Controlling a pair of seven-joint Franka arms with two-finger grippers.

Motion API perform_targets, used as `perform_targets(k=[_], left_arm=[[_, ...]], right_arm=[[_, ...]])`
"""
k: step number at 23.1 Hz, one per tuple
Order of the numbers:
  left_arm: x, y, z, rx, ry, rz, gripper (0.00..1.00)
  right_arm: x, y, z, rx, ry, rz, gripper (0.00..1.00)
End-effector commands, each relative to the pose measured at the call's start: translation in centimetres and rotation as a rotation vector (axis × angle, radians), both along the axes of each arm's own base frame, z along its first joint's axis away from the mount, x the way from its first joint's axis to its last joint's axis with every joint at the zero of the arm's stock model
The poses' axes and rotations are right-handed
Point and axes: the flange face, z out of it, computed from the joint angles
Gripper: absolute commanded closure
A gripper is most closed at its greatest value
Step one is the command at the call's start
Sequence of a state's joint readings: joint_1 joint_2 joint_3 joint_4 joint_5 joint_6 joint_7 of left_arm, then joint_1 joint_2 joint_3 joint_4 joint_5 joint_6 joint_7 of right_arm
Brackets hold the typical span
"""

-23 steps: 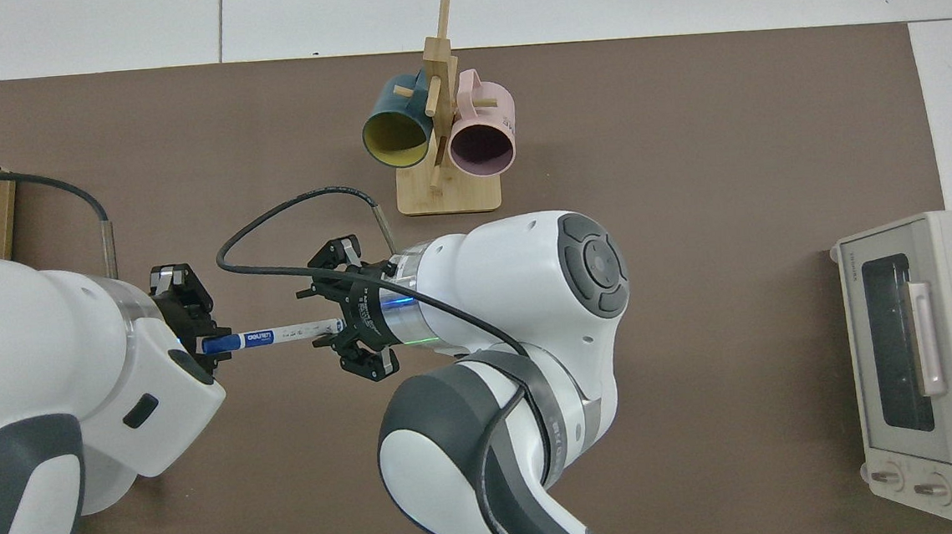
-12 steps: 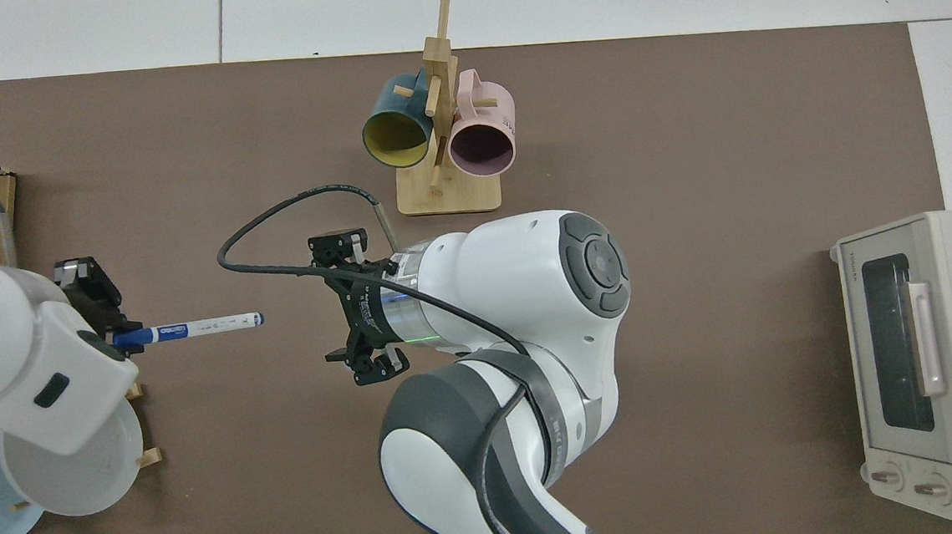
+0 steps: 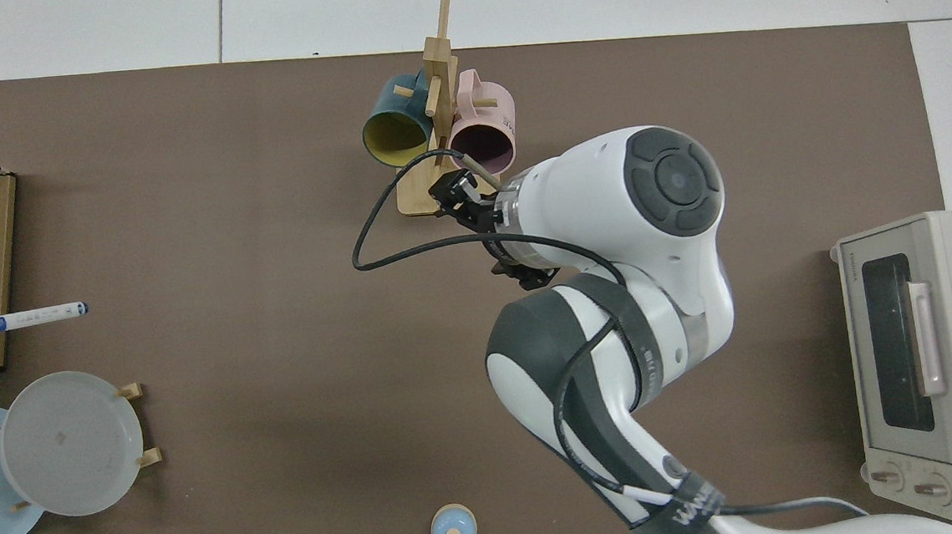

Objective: Put markers into pen holder

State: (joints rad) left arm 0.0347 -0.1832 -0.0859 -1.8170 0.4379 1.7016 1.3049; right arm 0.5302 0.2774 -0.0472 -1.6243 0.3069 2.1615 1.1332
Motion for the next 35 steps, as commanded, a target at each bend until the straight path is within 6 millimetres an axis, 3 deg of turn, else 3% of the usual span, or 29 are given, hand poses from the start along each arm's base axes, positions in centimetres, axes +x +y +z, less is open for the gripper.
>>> perform_targets(k=[1, 4, 8, 10, 13, 18, 21, 24, 28, 32, 35], left_arm=[[2.2, 2.7, 2.2, 0.126, -0.072, -0.002, 1.00], [2.6, 3.6, 3.1, 0.181, -0.084, 0.003, 1.00], [2.7, 7.8, 3.2, 0.241, -0.057, -0.009, 1.00], [2.9, 11.5, 3.6, 0.245, -0.072, -0.030, 1.00], [3.0, 13.3, 4.3, 0.298, -0.053, -0.136, 1.00], [4.2, 13.8, 5.0, 0.426, 0.005, -0.372, 1.00], [4.2, 15.4, 5.1, 0.450, 0.028, -0.407, 1.00], [4.5, 17.8, 4.6, 0.466, 0.046, -0.438, 1.00], [5.6, 18.7, 3.2, 0.480, 0.045, -0.462, 1.00], [7.3, 21.1, 0.7, 0.487, 0.077, -0.463, 1.00], [7.6, 21.0, 0.9, 0.510, 0.053, -0.499, 1.00]], right_arm=[[0.3, -5.5, 2.8, -0.154, -0.088, 0.258, 0.00], [0.7, -10.8, 5.2, -0.238, -0.130, 0.428, 0.00], [0.4, -18.8, 8.3, -0.285, -0.124, 0.586, 0.00], [-0.3, -21.9, 9.4, -0.313, -0.108, 0.677, 0.00], [-0.9, -25.7, 10.8, -0.375, -0.080, 0.769, 0.00], [-2.1, -28.1, 14.9, -0.384, -0.027, 0.773, 0.00], [-2.5, -30.2, 15.3, -0.395, -0.025, 0.805, 0.00], [-4.1, -31.7, 14.2, -0.388, -0.019, 0.862, 0.00], [-4.1, -31.5, 14.2, -0.392, -0.031, 0.858, 0.00], [-4.1, -31.4, 14.3, -0.394, -0.034, 0.851, 0.00], [-4.3, -31.8, 14.3, -0.389, -0.029, 0.848, 0.00]])
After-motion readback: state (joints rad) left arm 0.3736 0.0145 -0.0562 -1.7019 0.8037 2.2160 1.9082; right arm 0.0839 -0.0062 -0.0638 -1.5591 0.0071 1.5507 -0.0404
